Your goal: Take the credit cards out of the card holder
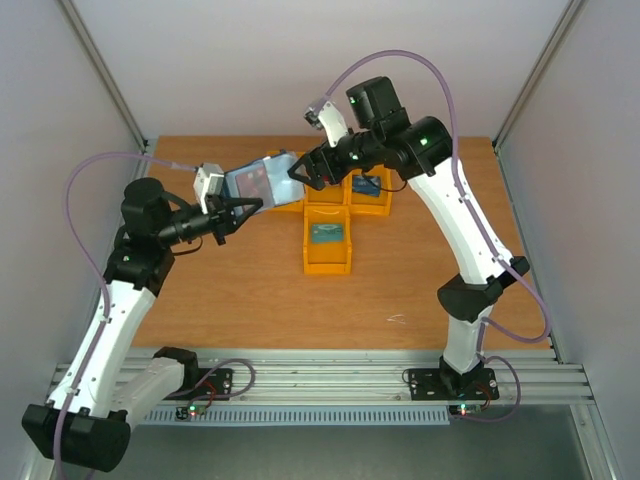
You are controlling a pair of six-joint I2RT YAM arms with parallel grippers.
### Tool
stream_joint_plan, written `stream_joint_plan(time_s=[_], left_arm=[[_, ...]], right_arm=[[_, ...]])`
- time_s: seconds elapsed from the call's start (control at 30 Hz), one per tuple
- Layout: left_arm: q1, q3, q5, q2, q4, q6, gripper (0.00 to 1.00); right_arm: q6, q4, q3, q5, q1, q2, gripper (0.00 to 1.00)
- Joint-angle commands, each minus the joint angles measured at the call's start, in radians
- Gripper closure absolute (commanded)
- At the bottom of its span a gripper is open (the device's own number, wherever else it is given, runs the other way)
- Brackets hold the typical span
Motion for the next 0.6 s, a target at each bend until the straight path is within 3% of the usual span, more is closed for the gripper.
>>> stream_joint_plan(time_s=[0.0,0.13,0.2,0.33,0.43,0.57], left_arm=[[-0.030,-0.002,-0.097,-0.011,-0.038,0.133,1.00],[-0.035,-0.017,-0.174,0.000,0.002,0.091,1.00],[-0.034,-0.018,-0.212,0.003,0.006,0.085,1.00],[-0.035,-0.027,-0.185,0.020,0.039,0.076,1.00],[-0.034,-0.047,-0.166,0.023,0.109,0.026,1.00],[-0.034,-0.055,-0.186,0.014,0.124,0.026,1.00]], right_arm=[[-0.098,-0.024,-0.001,0.271,0.094,-0.069,0.17],[-0.140,0.014,0.000,0.524,0.197,-0.113,0.15],[-0.073,0.053,-0.012,0.559,0.202,-0.141,0.16],[0.043,0.218,-0.158,0.500,0.244,-0.217,0.19],[0.072,0.380,-0.296,0.348,0.274,-0.243,0.19],[0.159,0.414,-0.273,0.336,0.277,-0.183,0.19]])
